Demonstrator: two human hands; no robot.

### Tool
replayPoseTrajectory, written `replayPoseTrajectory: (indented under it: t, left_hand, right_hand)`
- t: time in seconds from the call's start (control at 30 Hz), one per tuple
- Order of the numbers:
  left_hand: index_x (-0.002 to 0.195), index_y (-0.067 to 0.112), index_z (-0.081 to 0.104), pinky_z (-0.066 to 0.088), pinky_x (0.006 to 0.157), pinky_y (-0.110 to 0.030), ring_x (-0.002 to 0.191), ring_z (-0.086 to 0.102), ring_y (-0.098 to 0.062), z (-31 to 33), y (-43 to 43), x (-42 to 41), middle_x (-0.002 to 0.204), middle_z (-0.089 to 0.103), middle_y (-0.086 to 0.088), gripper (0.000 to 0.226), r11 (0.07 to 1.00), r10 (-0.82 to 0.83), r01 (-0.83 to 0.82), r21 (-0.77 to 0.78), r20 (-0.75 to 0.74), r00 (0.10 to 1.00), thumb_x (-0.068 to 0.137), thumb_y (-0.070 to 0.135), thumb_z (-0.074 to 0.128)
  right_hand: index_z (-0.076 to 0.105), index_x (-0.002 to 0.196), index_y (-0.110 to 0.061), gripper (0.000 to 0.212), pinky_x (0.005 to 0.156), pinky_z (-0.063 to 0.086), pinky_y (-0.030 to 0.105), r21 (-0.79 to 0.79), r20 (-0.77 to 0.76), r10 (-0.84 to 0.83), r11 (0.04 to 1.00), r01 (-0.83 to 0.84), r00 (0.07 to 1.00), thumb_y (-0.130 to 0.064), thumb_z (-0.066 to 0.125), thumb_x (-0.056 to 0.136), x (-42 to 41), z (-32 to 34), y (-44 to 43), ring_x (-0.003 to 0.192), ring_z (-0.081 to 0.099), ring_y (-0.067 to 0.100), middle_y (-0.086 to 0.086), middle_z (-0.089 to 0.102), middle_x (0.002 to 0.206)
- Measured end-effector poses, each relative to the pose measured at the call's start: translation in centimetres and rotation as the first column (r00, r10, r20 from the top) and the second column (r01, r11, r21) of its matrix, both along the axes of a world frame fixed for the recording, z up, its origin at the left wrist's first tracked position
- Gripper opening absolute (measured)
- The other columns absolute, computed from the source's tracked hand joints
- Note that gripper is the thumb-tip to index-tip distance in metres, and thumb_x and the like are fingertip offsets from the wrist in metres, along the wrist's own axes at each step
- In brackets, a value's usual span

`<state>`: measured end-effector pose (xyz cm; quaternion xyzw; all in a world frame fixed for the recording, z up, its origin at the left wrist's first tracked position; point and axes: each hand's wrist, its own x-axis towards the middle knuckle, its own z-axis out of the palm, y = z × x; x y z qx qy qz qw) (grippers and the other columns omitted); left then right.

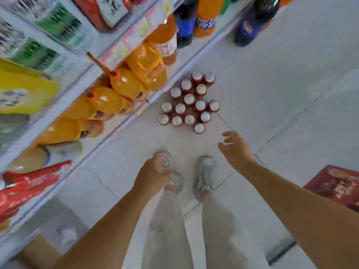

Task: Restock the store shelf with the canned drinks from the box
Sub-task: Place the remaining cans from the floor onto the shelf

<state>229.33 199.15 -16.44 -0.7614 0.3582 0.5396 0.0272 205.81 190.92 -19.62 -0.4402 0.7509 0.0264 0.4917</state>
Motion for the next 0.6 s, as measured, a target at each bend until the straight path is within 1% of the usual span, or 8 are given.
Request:
replayPoseTrajectory:
  t: [0.07,0.1,0.2,0.27,0.33,0.43,0.53,0.6]
  left_hand:
    - [0.13,0.018,0.055,0.045,0.083,-0.025,0.102,0.059,-0.021,-6.1,-1.7,0.1,0.121,0.058,-0.002,0.045,1.0,0.011,-0.011,0.02,0.009,1.0,0.086,0.024,0.067]
    - [0.133,0.019,0.052,0.047,0.088,-0.028,0.105,0.058,-0.021,-9.6,-2.4,0.2,0.127,0.056,-0.004,0.051,1.0,0.011,-0.011,0.018,0.015,1.0,0.085,0.026,0.068]
    - [0.137,0.022,0.047,0.049,0.095,-0.039,0.111,0.058,-0.023,-18.8,-4.8,0.8,0.13,0.05,-0.006,0.061,0.999,-0.007,0.009,-0.032,0.063,0.998,0.082,0.034,0.07]
    - [0.139,0.021,0.044,0.047,0.097,-0.042,0.115,0.056,-0.025,-24.2,-6.3,1.3,0.133,0.047,-0.007,0.065,0.997,0.006,0.002,-0.074,0.109,0.994,0.081,0.035,0.071]
    - [0.141,0.017,0.04,0.044,0.101,-0.041,0.122,0.051,-0.028,-28.8,-7.4,2.1,0.137,0.044,-0.01,0.073,0.992,-0.003,0.025,-0.127,0.174,0.985,0.079,0.035,0.075]
    - [0.146,0.016,0.031,0.038,0.104,-0.037,0.13,0.043,-0.028,-34.0,-8.7,3.4,0.143,0.04,-0.011,0.09,0.972,-0.035,0.092,-0.215,0.255,0.966,0.073,0.032,0.082]
    - [0.145,0.017,0.031,0.039,0.102,-0.034,0.13,0.044,-0.026,-37.1,-9.8,4.0,0.144,0.042,-0.008,0.093,0.958,-0.034,0.098,-0.27,0.23,0.973,0.07,0.026,0.085]
    - [0.14,0.016,0.037,0.041,0.094,-0.029,0.123,0.05,-0.024,-38.0,-10.3,4.0,0.138,0.048,-0.006,0.085,0.947,-0.005,0.072,-0.312,0.21,0.978,0.069,0.024,0.085]
  right_hand:
    - [0.052,0.124,-0.03,0.036,0.06,0.05,0.027,0.02,-0.004,0.001,1.0,-0.001,1.0,-0.031,0.059,0.089,0.4,-5.3,-0.6,0.093,0.06,0.017,-0.002,0.057,0.117]
    - [0.052,0.125,-0.031,0.037,0.059,0.051,0.028,0.024,-0.011,0.0,1.0,0.0,1.0,-0.032,0.059,0.089,0.7,-8.3,-0.8,0.095,0.061,0.017,-0.003,0.057,0.119]
    - [0.05,0.128,-0.031,0.043,0.082,0.055,0.039,0.045,-0.039,0.009,0.999,-0.008,0.999,-0.034,0.062,0.086,1.7,-16.6,-1.1,0.103,0.059,0.017,-0.002,0.055,0.126]
    - [0.047,0.13,-0.03,0.05,0.09,0.053,0.042,0.058,-0.054,-0.017,0.998,0.02,0.998,-0.036,0.065,0.084,2.3,-21.8,-1.3,0.11,0.057,0.019,0.001,0.053,0.129]
    - [0.044,0.133,-0.026,0.059,0.089,0.051,0.038,0.054,-0.067,-0.063,0.996,0.066,0.996,-0.037,0.07,0.081,2.7,-26.3,-1.5,0.11,0.056,0.02,0.003,0.052,0.131]
    - [0.04,0.137,-0.022,0.074,0.081,0.046,0.028,0.049,-0.049,-0.123,0.991,0.126,0.991,-0.037,0.076,0.075,3.3,-31.5,-1.7,0.108,0.056,0.017,0.0,0.05,0.131]
    - [0.045,0.127,-0.023,0.081,0.079,0.053,0.032,0.004,-0.03,-0.143,0.99,0.143,0.989,-0.045,0.081,0.059,4.0,-34.7,-1.3,0.102,0.061,0.017,-0.002,0.057,0.122]
    - [0.043,0.125,-0.024,0.08,0.083,0.055,0.038,-0.026,-0.04,-0.184,0.983,0.183,0.982,-0.048,0.081,0.058,4.4,-35.6,-1.0,0.102,0.061,0.017,-0.003,0.057,0.119]
